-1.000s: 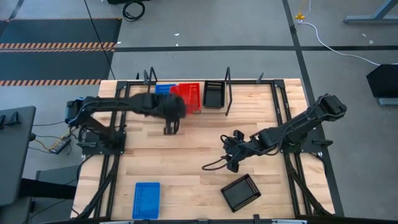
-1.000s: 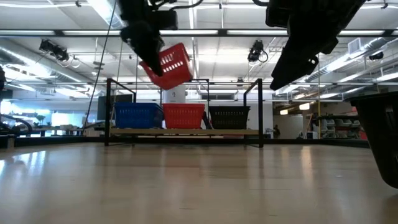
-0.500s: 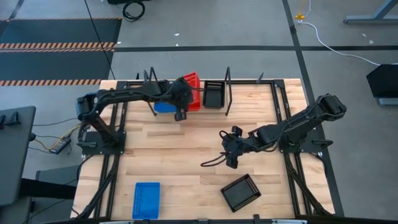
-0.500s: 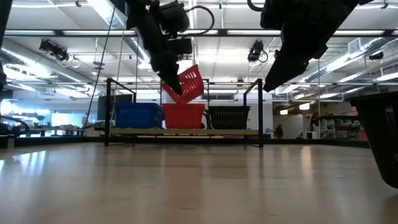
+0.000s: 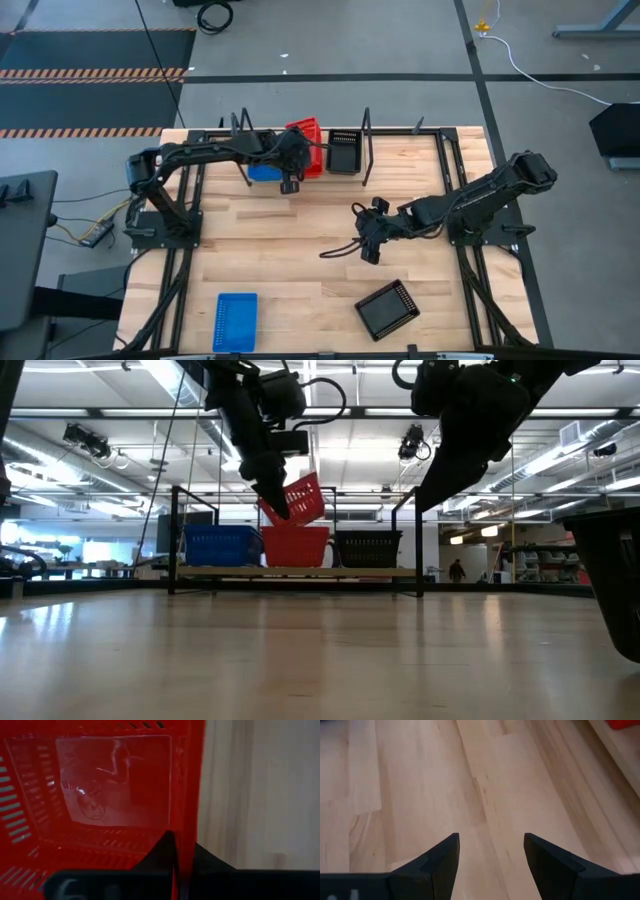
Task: Stack baskets on shelf by color
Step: Stack the red basket on top of the stacked red basket on the shelf, then stack the black basket on top of the stacked black basket on the shelf
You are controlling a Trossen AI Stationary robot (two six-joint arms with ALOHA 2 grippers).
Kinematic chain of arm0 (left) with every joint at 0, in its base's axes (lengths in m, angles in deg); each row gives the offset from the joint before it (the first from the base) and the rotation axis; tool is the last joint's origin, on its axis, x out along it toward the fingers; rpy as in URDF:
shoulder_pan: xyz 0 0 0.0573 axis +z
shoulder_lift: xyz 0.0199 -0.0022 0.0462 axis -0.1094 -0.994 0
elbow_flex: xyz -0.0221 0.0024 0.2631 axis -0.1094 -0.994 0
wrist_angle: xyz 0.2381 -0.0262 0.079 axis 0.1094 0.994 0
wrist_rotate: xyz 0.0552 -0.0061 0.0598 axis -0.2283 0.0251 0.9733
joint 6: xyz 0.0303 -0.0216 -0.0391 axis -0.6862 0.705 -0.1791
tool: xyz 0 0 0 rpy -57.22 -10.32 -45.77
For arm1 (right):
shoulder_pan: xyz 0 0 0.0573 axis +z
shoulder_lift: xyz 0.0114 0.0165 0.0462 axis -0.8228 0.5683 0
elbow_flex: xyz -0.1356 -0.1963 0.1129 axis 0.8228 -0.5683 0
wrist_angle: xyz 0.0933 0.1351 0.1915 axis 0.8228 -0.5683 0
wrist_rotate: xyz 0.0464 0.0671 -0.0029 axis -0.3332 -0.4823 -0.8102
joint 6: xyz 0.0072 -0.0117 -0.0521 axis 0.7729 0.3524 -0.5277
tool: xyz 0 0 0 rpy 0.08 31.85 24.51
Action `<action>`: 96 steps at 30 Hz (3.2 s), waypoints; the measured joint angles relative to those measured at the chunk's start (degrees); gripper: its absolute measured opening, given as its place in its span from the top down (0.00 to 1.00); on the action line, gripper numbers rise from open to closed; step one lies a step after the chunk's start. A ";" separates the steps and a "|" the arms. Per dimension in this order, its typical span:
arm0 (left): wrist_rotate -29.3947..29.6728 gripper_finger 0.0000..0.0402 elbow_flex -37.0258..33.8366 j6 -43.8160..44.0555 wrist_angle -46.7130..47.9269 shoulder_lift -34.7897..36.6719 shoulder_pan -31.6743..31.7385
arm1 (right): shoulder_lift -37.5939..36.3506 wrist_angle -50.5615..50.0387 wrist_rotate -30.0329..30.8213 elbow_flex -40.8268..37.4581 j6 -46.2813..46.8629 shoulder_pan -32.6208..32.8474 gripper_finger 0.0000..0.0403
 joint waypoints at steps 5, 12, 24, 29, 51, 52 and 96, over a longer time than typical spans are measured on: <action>-0.02 0.93 0.00 0.00 -0.02 0.00 -0.07 | 0.00 -0.01 -0.01 0.00 0.00 -0.45 0.43; 0.00 0.87 0.00 0.42 0.04 0.00 -0.04 | 0.00 -0.02 -0.02 0.00 -0.01 -0.45 0.43; 0.00 0.81 0.00 1.07 0.06 0.00 -0.06 | 0.00 -0.04 -0.05 0.00 -0.43 -0.45 0.43; 0.14 0.81 0.00 1.03 0.03 0.00 -0.04 | 0.00 -0.04 -0.05 0.00 -0.43 -0.45 0.43; 4.35 0.48 3.05 3.05 2.53 0.01 -0.50 | 0.00 -0.07 -0.05 0.02 -0.42 -0.47 0.43; 4.36 0.47 4.01 3.07 3.31 0.03 -0.77 | 0.00 -0.07 -0.07 0.02 -0.42 -0.47 0.43; -2.26 0.65 -24.22 22.51 -26.46 11.10 -30.74 | -0.07 -17.72 -33.31 0.50 58.47 16.84 0.43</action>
